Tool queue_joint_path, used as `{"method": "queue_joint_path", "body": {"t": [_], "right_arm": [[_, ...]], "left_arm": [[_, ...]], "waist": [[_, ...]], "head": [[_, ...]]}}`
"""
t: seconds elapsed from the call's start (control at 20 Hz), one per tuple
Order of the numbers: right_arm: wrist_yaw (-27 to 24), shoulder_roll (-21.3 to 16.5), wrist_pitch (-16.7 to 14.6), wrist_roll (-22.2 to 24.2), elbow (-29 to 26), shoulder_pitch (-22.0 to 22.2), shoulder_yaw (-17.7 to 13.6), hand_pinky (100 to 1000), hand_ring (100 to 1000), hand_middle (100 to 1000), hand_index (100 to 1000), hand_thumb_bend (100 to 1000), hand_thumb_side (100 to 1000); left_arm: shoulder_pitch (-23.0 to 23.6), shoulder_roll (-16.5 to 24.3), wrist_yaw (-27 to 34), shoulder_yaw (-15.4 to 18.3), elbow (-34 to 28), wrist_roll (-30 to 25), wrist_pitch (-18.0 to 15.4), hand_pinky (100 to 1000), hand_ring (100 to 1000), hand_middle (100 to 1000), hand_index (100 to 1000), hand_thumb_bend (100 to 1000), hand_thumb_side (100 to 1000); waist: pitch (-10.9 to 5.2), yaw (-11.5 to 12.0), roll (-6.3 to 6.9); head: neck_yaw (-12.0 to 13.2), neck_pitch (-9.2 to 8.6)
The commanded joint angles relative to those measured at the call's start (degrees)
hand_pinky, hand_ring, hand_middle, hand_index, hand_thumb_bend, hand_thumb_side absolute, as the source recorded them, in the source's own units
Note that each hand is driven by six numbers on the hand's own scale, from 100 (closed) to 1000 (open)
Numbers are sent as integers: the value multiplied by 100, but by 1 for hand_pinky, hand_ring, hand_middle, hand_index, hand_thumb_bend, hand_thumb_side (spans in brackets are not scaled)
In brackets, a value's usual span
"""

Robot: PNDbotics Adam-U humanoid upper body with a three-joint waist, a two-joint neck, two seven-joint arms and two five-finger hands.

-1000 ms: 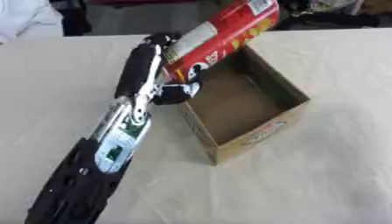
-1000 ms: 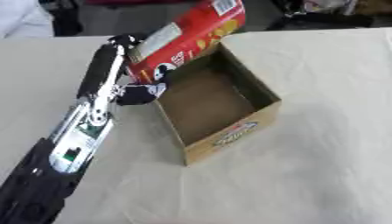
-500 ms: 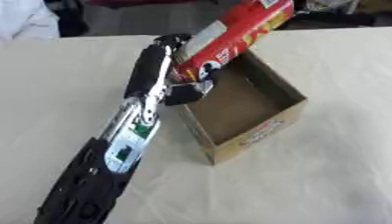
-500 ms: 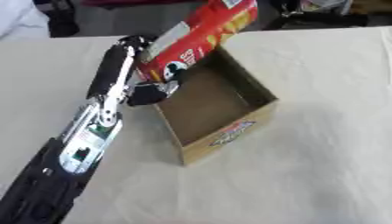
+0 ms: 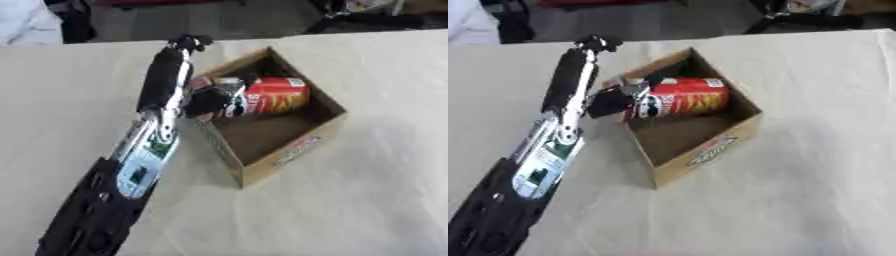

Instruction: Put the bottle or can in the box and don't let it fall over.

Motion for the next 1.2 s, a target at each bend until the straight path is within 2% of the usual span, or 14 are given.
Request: {"method": "queue_joint_path", "body": {"t": [0.05, 0.4, 0.65, 0.9, 1.2], "right_arm": [[-33, -126, -5, -14, -135, -49, -38, 881, 833, 812, 866, 119, 774], [-33, -161, -18, -42, -148, -34, -64, 881, 833, 813, 866, 124, 767], [-20, -181, -21, -58, -153, -21, -82, 881, 833, 814, 866, 132, 758], [-19, -195, -23, -62, -159, -14, -87, 881, 833, 814, 866, 133, 757], [-27, -211, -37, -89, -169, -2, -107, 881, 833, 815, 866, 132, 756]], "left_arm": [[-44, 71, 66, 106, -193, 122, 13, 742, 786, 653, 783, 640, 650], [290, 463, 358, 516, -493, 572, 215, 744, 785, 666, 779, 554, 678], [657, 860, 858, 916, -687, 1040, 314, 757, 805, 684, 777, 482, 704], [958, 1124, 1551, 1264, -693, 1576, 251, 762, 816, 693, 778, 479, 712], [1208, 1319, 1861, 1612, -590, 2234, 17, 769, 827, 706, 784, 506, 703]], "waist": [[-124, 4, -28], [-148, 38, -26], [-150, 81, -32], [-158, 114, -48], [-165, 134, -64]], "head": [[-22, -22], [-73, -41], [-104, -51], [-83, -55], [-36, -80]]}}
